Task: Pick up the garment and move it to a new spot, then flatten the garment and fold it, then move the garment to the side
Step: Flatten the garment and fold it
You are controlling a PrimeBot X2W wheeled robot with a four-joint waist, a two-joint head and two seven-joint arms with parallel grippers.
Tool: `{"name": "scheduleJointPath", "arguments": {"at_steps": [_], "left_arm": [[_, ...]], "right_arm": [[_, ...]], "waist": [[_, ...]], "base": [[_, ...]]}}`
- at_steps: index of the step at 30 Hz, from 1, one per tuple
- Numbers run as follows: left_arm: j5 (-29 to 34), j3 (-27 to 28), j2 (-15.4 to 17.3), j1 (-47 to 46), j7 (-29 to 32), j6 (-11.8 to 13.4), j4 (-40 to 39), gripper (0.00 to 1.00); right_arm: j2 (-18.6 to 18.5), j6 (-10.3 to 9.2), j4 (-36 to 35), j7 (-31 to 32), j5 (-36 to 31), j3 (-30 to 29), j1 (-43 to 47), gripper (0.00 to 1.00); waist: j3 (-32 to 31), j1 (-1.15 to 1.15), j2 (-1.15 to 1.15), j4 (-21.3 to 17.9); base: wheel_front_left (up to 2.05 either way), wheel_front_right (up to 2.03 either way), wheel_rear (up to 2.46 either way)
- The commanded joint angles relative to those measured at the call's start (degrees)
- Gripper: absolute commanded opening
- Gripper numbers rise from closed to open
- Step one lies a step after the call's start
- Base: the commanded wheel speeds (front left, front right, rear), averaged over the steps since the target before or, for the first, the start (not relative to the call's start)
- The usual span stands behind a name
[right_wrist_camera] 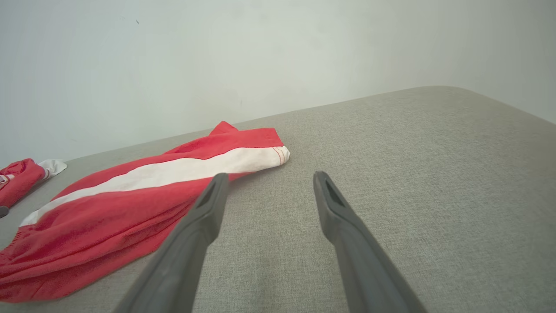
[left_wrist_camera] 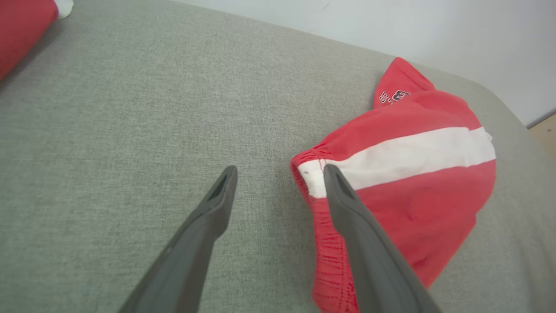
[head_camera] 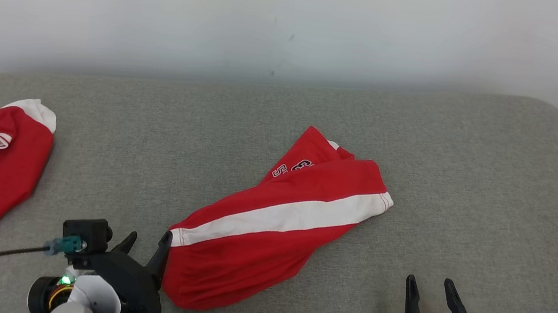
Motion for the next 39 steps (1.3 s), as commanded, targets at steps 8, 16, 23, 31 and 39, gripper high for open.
{"name": "scheduleJointPath", "arguments": {"at_steps": [8,16,23,31,39], "left_arm": [[-3.3,-0.1,-0.3,-5.4,7.0,0.0,5.1,1.00],[-5.3,-1.1,-0.4,-5.7,10.1,-0.1,5.4,0.41],[-7.3,-3.5,-0.6,-5.3,11.1,-0.2,2.3,0.00],[-6.1,-4.8,0.5,-3.5,9.0,0.1,-1.1,0.00],[-4.8,-5.9,0.5,-0.7,5.6,1.0,-6.0,0.00]], "right_arm": [[0.1,-0.13,0.0,0.0,0.5,-0.2,-0.5,1.00],[0.1,-0.13,-0.2,0.0,0.6,-0.5,-0.3,1.00],[0.1,-0.13,-0.3,0.0,0.7,-0.2,-0.7,1.00],[0.0,-0.13,0.6,3.9,-3.4,1.3,-6.0,1.00],[-6.4,-0.13,4.3,23.6,-3.7,1.3,-19.9,1.00]], "waist": [[1.6,0.00,-0.01,-2.8],[1.8,0.00,-0.01,-2.7],[2.1,0.00,-0.01,-2.0],[3.7,0.00,-0.01,-0.5],[7.7,0.00,-0.01,3.3]], "base": [[0.00,0.00,0.00],[0.00,0.00,0.00],[0.00,0.00,0.00],[0.00,0.00,0.00],[0.00,0.00,0.00]]}}
